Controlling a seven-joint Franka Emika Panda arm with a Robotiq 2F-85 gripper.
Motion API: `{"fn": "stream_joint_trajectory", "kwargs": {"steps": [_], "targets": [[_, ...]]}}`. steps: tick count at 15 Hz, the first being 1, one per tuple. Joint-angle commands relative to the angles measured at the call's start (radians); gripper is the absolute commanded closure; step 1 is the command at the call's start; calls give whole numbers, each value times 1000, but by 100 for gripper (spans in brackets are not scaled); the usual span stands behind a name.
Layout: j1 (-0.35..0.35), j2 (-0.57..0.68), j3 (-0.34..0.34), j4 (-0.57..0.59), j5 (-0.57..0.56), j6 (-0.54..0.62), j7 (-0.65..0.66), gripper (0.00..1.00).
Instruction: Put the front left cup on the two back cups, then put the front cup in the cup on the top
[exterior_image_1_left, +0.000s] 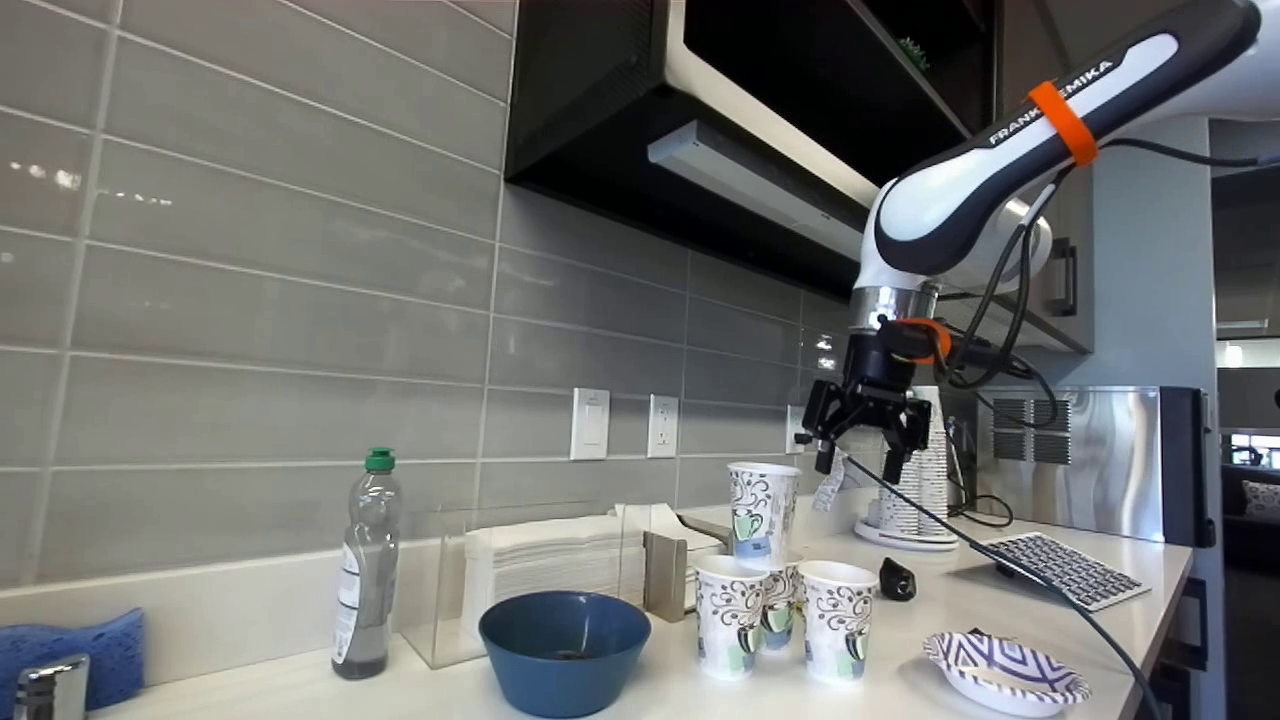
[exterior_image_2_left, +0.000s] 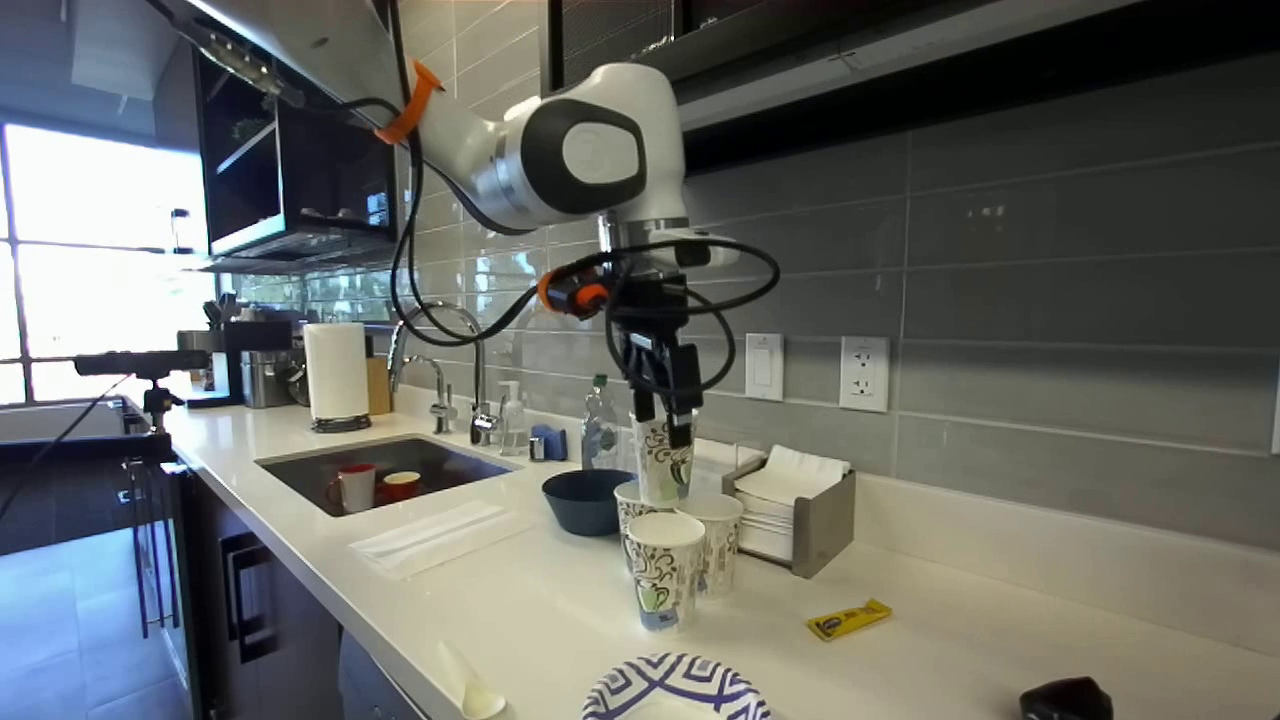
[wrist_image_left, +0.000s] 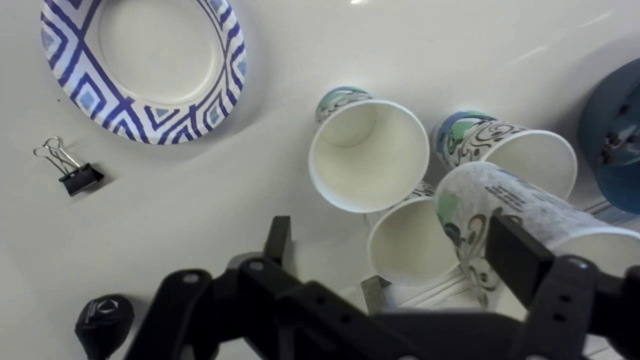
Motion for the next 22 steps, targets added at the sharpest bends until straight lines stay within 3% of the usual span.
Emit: {"fn": "stream_joint_trajectory", "kwargs": {"steps": [1,15,16,22], "targets": [[-27,26,-26,-46,39,57,-11,0],[-30,183,-46,-105,238,291,-172,0],[-32,184,-46,-112,249,294,-184,21],[-38,172,-49,-134,330,282,-246,62]]}}
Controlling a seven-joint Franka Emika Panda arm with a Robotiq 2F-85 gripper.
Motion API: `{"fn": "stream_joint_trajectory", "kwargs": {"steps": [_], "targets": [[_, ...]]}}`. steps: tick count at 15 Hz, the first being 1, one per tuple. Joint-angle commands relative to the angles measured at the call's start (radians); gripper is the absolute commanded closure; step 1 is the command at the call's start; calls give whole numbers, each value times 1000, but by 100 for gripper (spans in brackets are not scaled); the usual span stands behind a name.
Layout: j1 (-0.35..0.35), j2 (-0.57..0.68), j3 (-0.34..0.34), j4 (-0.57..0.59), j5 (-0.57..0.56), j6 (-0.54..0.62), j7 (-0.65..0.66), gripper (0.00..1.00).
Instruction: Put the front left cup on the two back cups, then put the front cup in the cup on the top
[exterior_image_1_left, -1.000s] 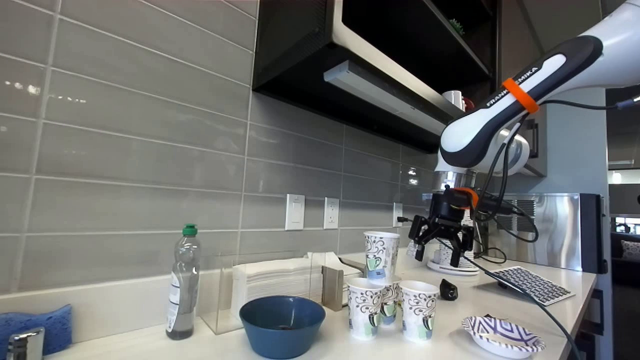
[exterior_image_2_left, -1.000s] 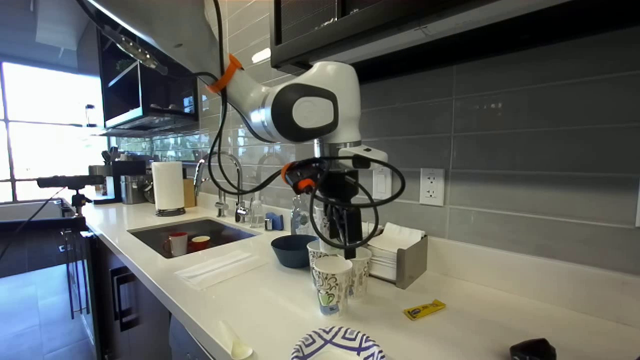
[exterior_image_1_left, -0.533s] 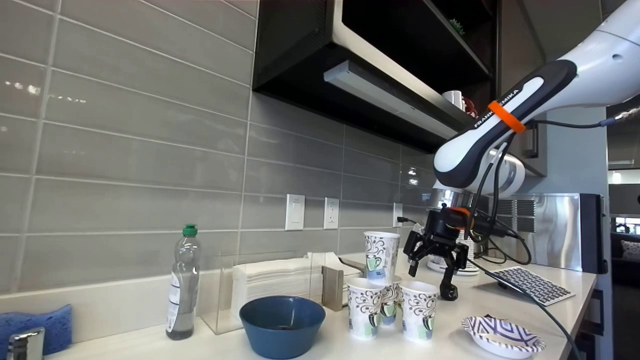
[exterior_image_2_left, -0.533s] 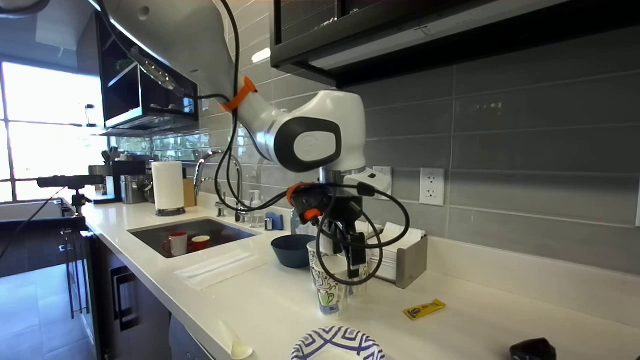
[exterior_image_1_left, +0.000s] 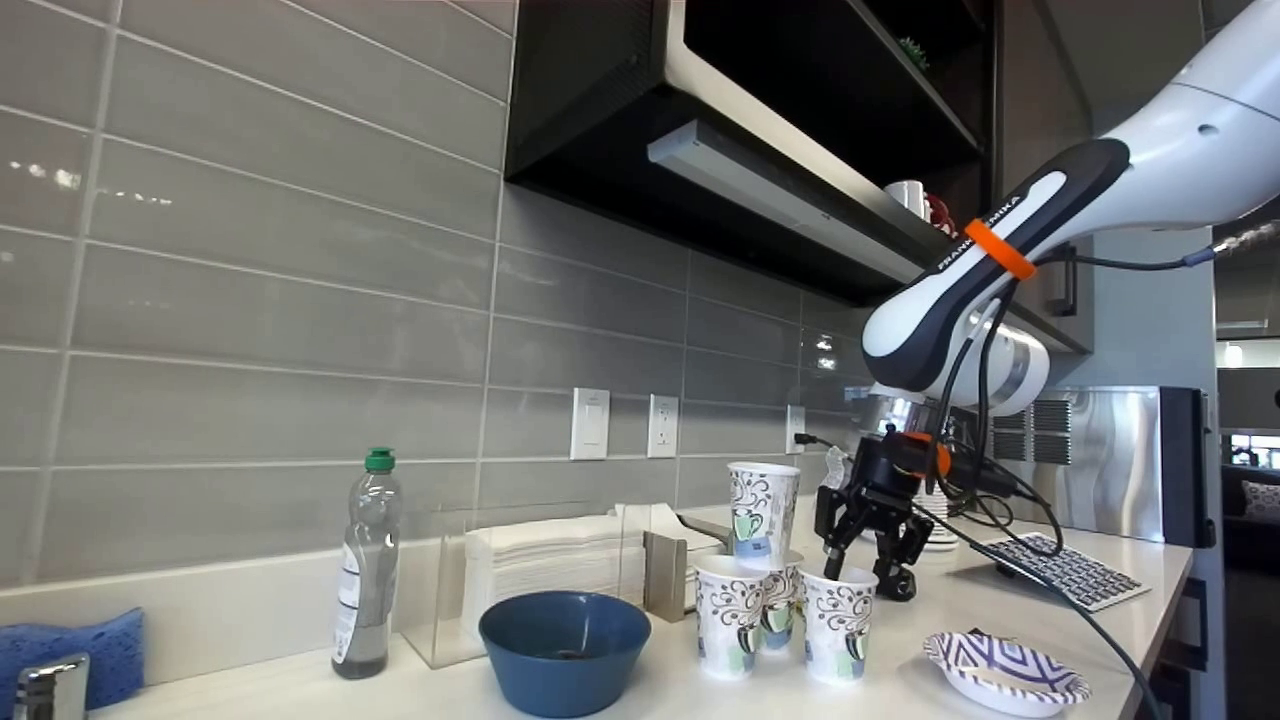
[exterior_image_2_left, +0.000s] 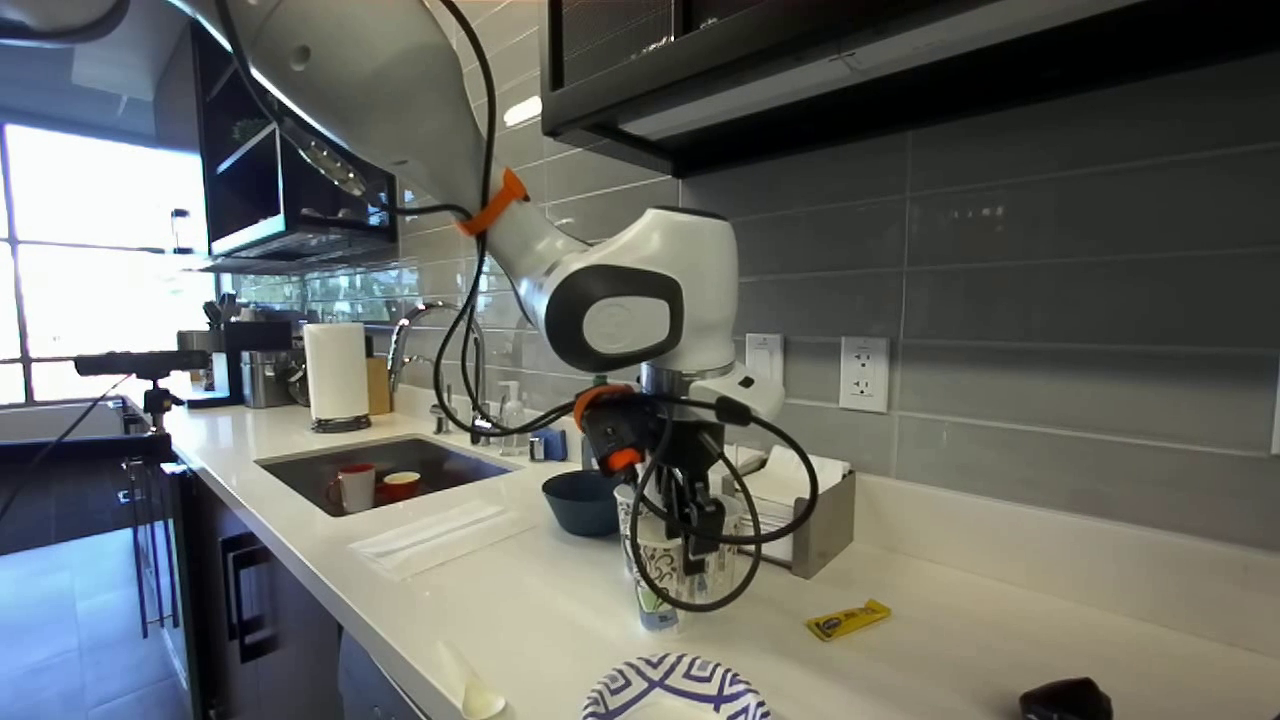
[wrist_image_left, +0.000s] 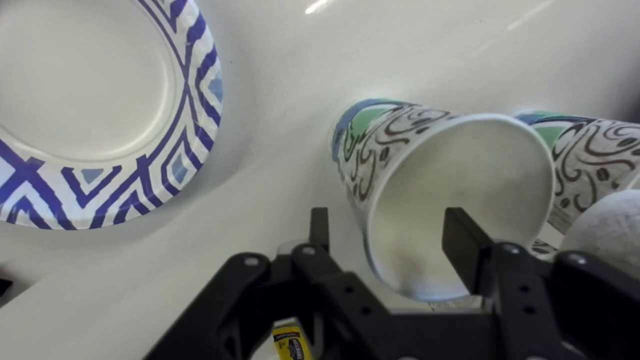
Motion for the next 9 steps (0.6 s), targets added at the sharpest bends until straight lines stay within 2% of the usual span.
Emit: {"fn": "stream_joint_trajectory", "kwargs": {"steps": [1,5,6,9], "targets": [[-9,-31,-5,-33,76,4,-64,70],[-19,-74,-20,-63,45,-7,-50,97],[-22,-88,-25,-69,46,-18,-40,100],[-35,-153,-40,-99,10,-34,-20,100]]}}
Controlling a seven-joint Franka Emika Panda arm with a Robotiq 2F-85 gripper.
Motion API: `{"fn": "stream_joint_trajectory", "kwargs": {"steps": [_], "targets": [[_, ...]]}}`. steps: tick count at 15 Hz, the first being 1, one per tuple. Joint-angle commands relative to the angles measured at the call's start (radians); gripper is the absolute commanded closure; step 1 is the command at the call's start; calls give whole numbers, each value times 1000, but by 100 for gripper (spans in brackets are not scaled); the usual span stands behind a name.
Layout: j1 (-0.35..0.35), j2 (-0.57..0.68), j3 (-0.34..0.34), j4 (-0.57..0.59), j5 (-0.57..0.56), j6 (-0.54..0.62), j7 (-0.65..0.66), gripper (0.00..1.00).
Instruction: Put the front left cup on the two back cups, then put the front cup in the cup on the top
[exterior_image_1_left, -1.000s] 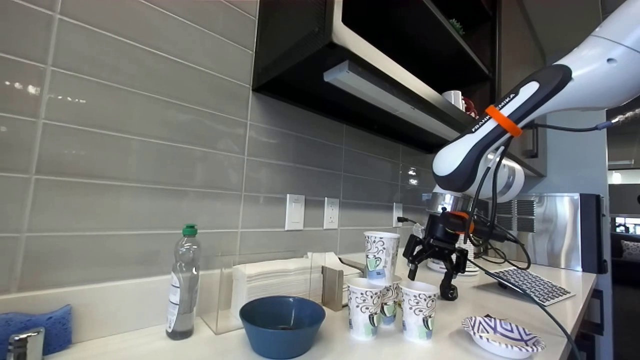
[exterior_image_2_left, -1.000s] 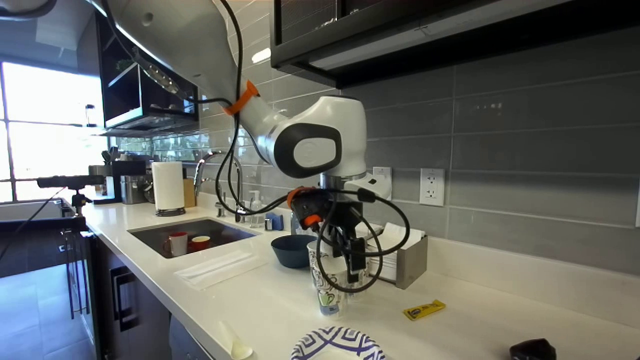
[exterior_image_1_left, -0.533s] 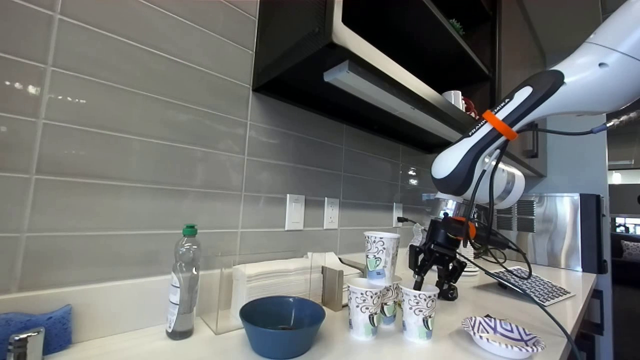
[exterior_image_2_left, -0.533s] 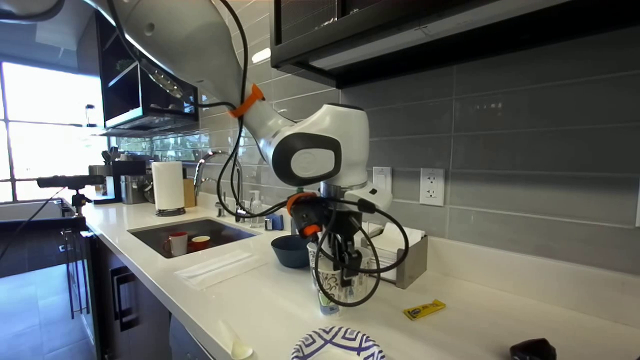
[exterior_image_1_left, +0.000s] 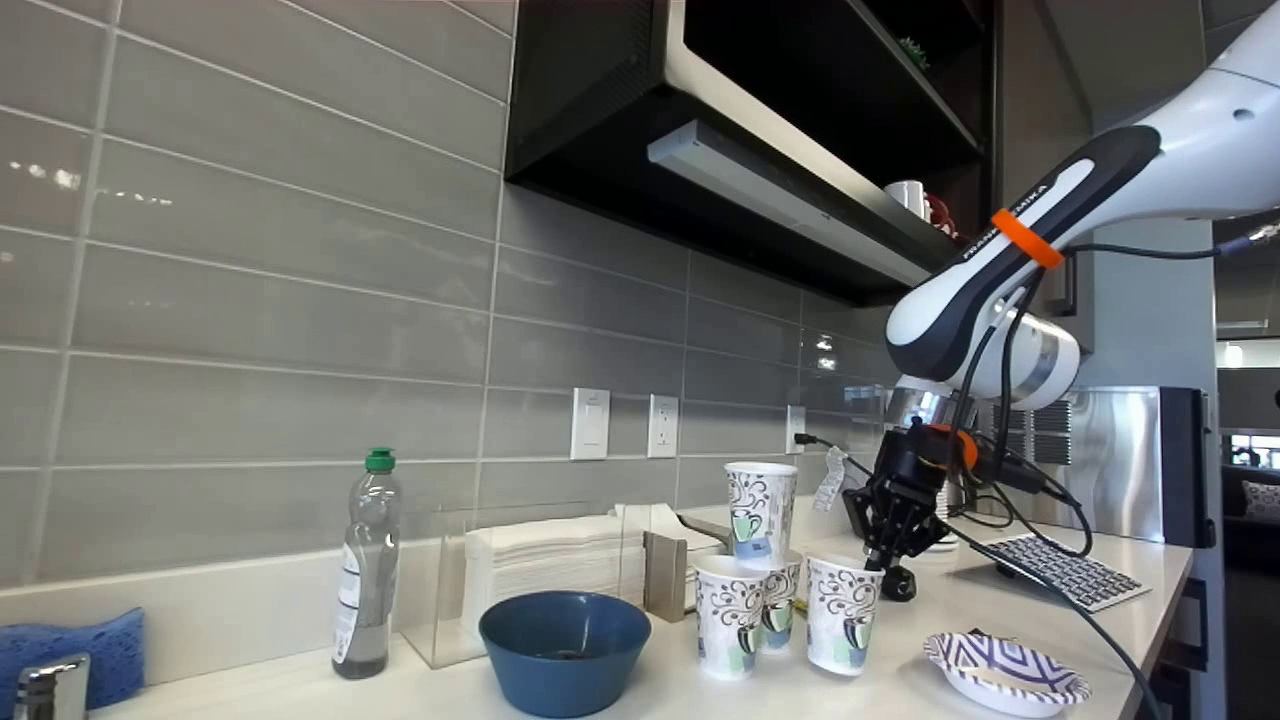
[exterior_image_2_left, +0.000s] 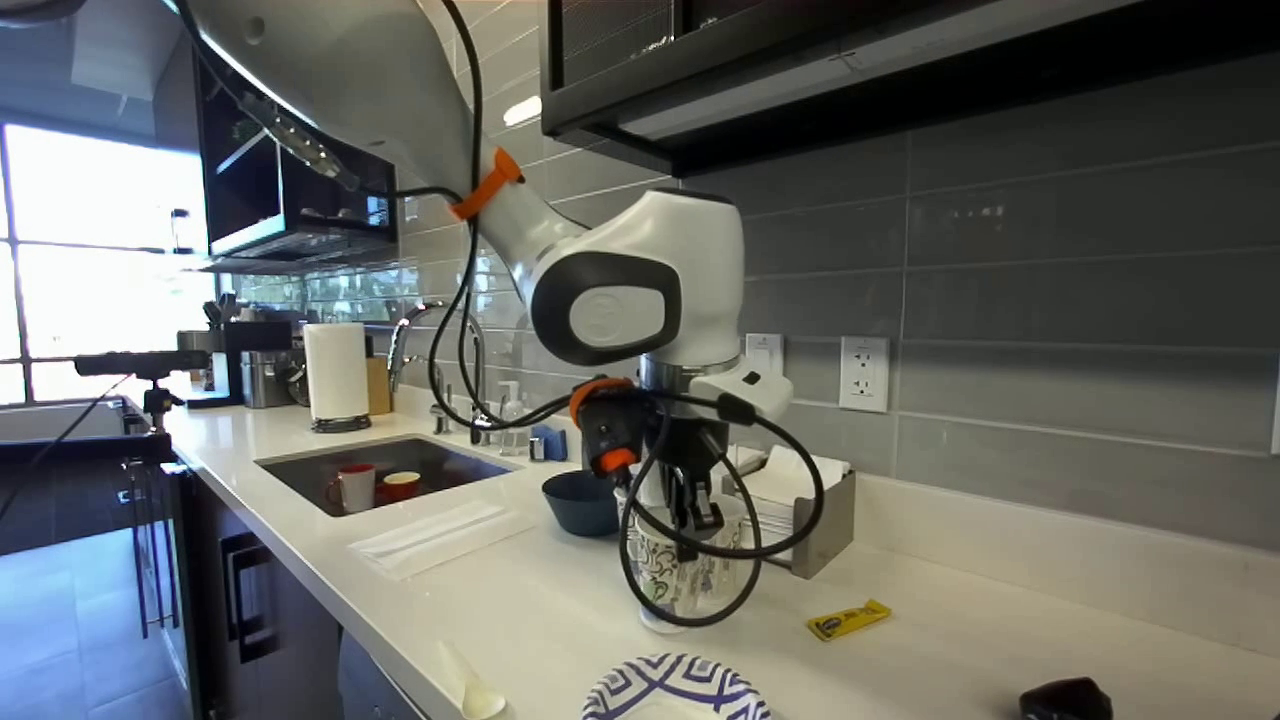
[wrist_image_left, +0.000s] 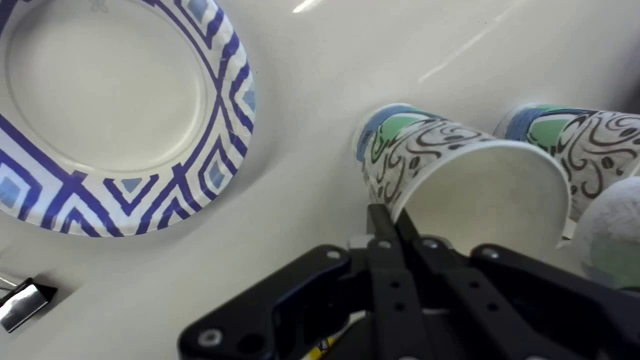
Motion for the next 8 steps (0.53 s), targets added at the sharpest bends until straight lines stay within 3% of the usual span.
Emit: {"fn": "stream_joint_trajectory", "kwargs": {"steps": [1,8], "targets": [[-21,-117,-19,-60,-34,-37,13,99],[-73,-301,-15,-55,-195,-219,91,99]]}}
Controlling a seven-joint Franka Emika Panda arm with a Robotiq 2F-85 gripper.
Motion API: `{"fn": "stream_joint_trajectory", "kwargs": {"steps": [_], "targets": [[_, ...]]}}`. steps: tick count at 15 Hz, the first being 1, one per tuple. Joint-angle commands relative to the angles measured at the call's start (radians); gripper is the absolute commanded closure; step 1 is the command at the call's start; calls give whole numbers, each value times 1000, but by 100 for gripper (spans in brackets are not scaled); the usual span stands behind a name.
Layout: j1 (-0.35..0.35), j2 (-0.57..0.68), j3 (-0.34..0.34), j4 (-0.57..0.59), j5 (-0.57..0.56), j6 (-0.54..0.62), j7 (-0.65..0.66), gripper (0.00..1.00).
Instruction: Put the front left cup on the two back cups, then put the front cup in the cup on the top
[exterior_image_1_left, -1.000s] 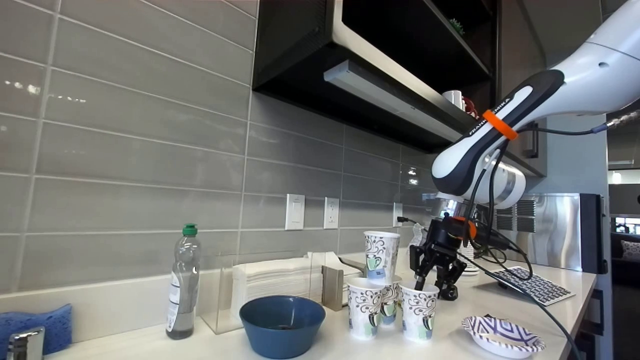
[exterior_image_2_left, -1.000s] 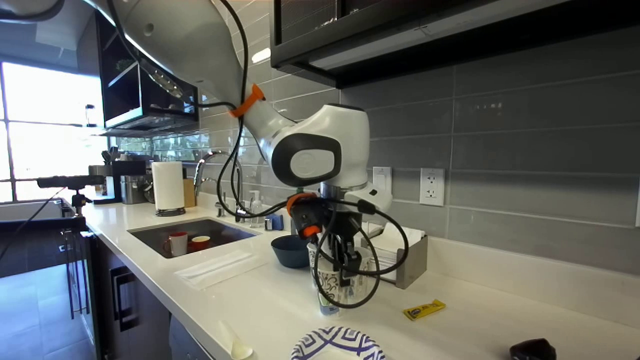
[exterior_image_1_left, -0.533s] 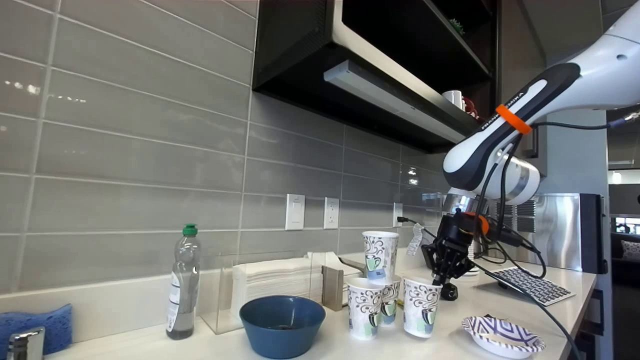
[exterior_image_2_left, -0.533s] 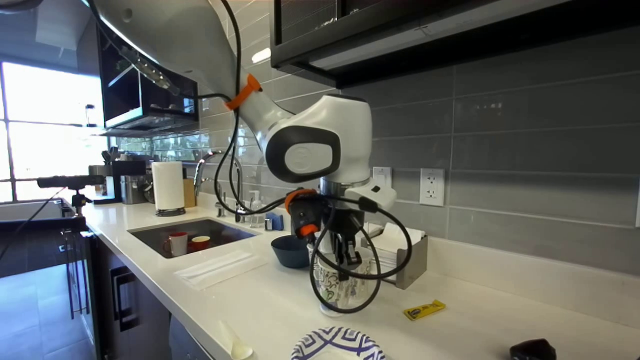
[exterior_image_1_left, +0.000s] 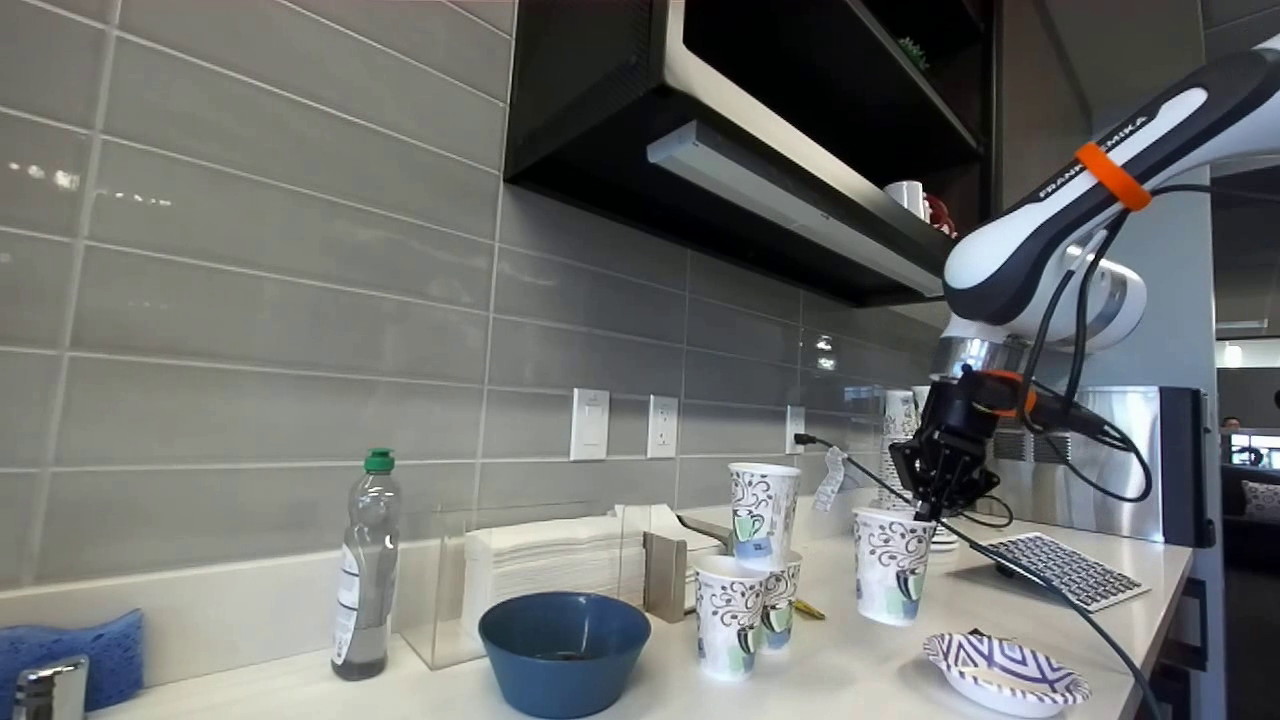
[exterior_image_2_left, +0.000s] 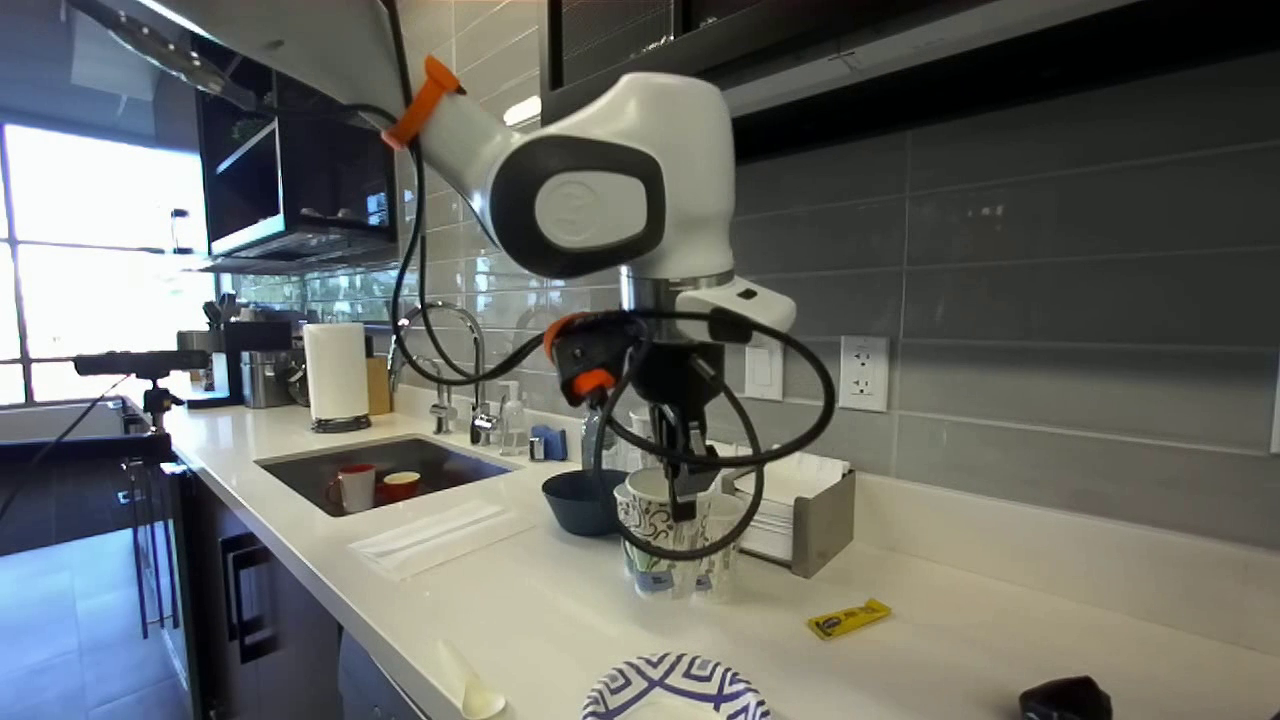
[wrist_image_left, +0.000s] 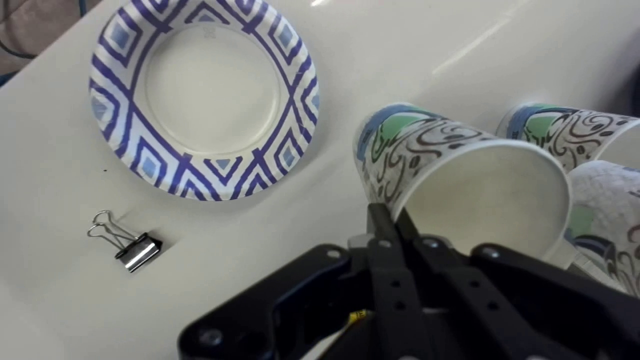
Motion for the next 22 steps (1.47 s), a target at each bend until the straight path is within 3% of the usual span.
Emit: {"fn": "stream_joint_trajectory", "kwargs": {"steps": [1,8,14,16,22], "targets": [[-18,-124,12,1,-76,-112,49,99],[7,-195,61,146,-105,-284,58,99],[37,-127,91,303,-134,-300,30,99],[40,-162,83,256,-118,-272,34,99],[42,-149,90,272,-127,-285,46,99]]}}
